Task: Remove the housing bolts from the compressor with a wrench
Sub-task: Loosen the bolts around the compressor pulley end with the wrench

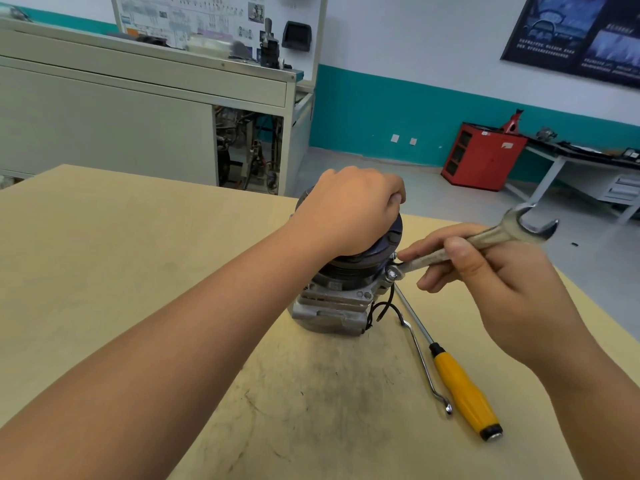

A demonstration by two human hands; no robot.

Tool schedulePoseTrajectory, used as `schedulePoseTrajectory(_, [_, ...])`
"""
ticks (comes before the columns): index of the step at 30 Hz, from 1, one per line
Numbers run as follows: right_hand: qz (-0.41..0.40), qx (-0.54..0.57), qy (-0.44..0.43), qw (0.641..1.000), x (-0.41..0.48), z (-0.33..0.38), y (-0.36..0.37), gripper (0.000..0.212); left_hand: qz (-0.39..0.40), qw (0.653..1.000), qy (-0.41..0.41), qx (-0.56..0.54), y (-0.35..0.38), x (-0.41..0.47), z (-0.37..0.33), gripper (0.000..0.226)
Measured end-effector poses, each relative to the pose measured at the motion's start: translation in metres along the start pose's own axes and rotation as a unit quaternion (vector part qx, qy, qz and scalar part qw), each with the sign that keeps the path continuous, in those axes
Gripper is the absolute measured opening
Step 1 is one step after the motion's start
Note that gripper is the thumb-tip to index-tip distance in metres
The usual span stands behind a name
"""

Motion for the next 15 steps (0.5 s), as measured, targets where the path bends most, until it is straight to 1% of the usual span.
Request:
schedulePoseTrajectory(2, [-0.005,0.050,0.013,0.999,0.002,0.001,0.000,0.028,0.001,1.000,-0.001,0.002,0.000,0.000,0.000,0.034])
schedulePoseTrajectory(7, [-0.019,0.115,0.030,0.993,0.009,0.004,0.003,0.023,0.002,1.000,-0.001,0.003,0.001,0.001,0.000,0.033])
schedulePoseTrajectory(12, [-0.046,0.147,0.039,0.987,0.013,0.002,0.005,0.017,-0.002,1.000,0.001,0.004,0.002,0.000,0.000,0.033])
schedulePoseTrajectory(15, [-0.051,0.113,0.039,0.992,0.016,0.001,0.008,0.015,-0.004,1.000,0.001,0.004,0.001,0.001,0.000,0.033])
Point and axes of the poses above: each hand's wrist, its own x-axis towards the middle knuckle, its own y-axis out of the palm, z = x × y, the point moved 2 cm from there along x, towards the middle knuckle, and after that the axes turned 3 degrees about -z, right-handed, at the moved point
